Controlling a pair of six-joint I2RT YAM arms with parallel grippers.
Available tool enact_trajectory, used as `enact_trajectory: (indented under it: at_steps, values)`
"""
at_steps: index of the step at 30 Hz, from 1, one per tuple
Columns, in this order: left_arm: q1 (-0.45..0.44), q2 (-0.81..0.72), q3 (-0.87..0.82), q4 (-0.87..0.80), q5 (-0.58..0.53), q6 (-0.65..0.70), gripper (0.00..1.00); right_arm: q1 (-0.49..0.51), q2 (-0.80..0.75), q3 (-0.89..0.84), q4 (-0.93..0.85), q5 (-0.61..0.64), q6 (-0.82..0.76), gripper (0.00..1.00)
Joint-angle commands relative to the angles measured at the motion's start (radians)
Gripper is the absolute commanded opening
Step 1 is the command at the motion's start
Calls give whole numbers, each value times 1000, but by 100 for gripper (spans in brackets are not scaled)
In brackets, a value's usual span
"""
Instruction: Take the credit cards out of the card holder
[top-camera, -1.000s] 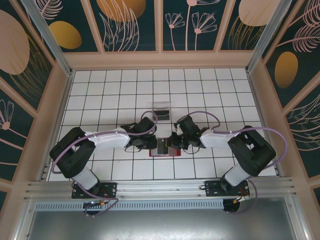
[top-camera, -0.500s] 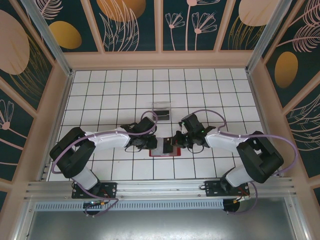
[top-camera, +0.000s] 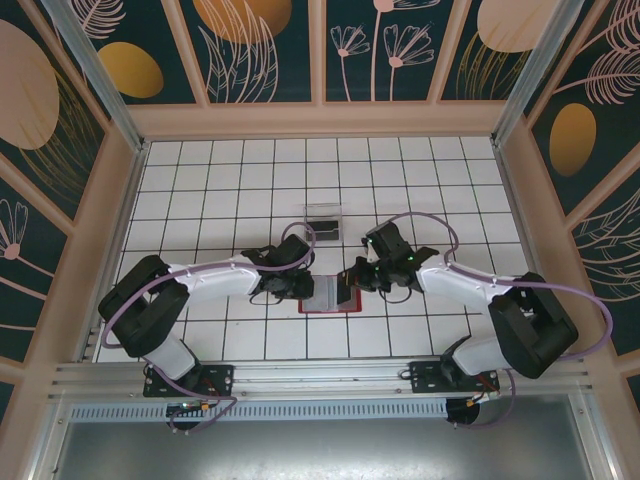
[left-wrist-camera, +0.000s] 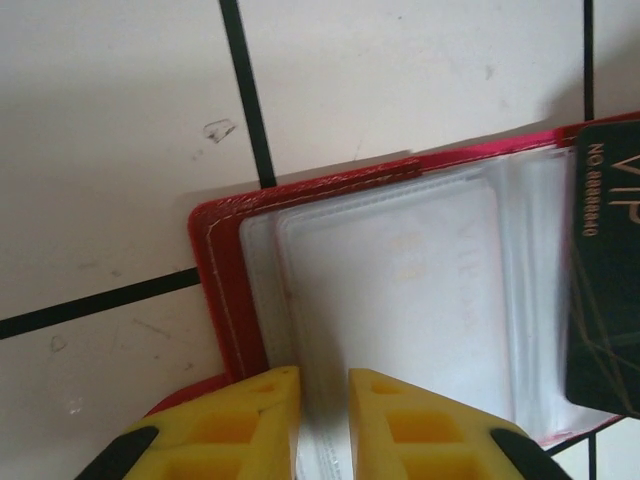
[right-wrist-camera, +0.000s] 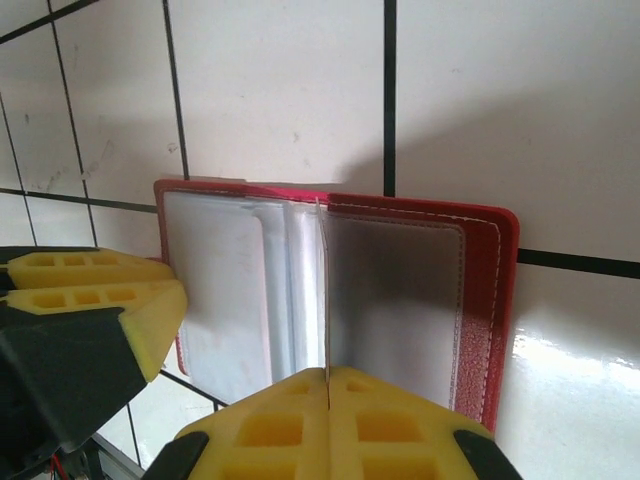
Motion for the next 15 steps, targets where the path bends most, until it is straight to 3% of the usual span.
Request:
enact_trajectory:
  at_steps: [1, 7, 15]
  values:
    - [-5, -37, 14, -55, -40, -18, 22, -7, -32, 55, -54, 35, -57, 2]
    - [-6, -82, -17, -42, -84, -42, 23, -4, -11, 161, -161, 122, -257, 2]
    - [-6, -125, -73, -22, -109, -68, 24, 7, 38, 274, -215, 241, -714, 0]
